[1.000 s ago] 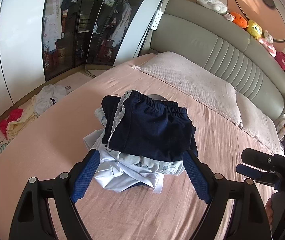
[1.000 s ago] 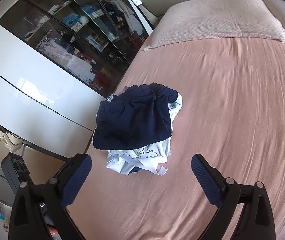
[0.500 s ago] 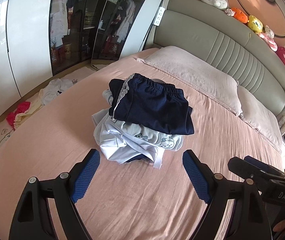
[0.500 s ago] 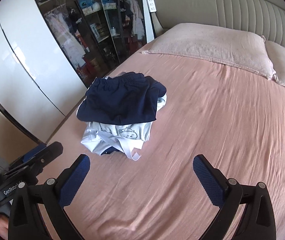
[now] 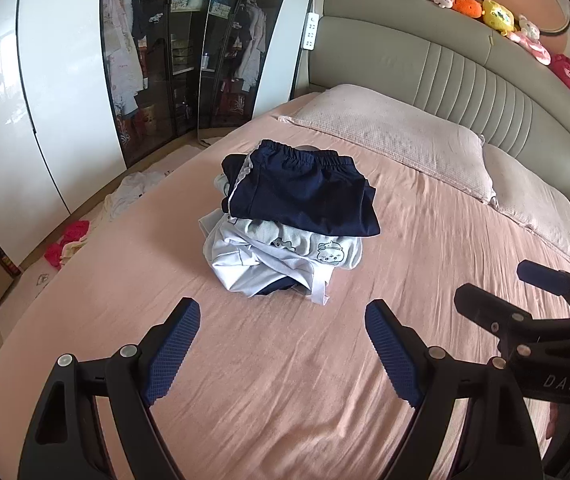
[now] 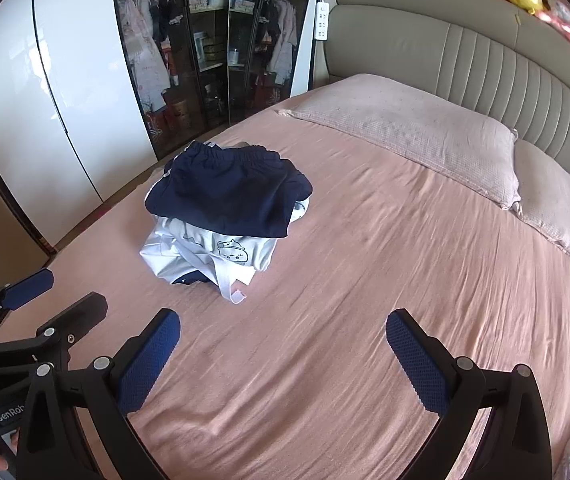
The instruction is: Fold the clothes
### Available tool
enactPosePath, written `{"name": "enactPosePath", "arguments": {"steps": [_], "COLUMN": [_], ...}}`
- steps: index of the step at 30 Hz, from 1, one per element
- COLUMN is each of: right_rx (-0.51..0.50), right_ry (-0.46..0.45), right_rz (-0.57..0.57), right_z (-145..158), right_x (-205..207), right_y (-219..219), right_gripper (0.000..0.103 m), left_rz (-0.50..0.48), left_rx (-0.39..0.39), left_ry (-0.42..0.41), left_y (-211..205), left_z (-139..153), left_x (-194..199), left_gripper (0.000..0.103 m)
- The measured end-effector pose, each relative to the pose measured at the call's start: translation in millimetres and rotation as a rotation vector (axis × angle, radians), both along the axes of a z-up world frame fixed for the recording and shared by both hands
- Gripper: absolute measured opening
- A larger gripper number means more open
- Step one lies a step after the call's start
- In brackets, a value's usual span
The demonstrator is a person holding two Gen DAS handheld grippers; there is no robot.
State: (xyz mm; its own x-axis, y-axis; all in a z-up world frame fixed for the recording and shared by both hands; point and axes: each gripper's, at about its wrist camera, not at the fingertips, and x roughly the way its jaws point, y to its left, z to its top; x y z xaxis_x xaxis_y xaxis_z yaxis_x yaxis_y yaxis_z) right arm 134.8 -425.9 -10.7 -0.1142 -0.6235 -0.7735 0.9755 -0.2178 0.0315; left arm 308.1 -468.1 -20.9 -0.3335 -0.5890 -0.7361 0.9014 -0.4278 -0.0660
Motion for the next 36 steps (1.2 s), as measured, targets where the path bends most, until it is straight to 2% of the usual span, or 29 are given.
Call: {"name": "enactPosePath", "arguments": {"steps": [8,13,22,36], "right_rx": [0.0,0.018,0.017,0.017], "right_ry": [0.011,0.055,0.041,0.016], "right_rz": [0.026,0.043,0.027,0.03], "right_z": [7,3,3,2], "right_x": [8,18,10,1], "right_y": [0,-2,0,5], "right_gripper": [0.103,0.103,0.103,0.103], "left_rz": [-0.028,-0.051,-0.031,-0.019], "left_rx": [0.016,0.029,0.013,0.005], "left_ry": [-0.036,-0.05,-0.112,-0.139], "left_y": [4,5,8,13], "left_z": [-8,-14,-17,-17], "left_x": [-9,-15,-21,-30], "left_gripper": [0.085,0.085,0.085,0.085]}}
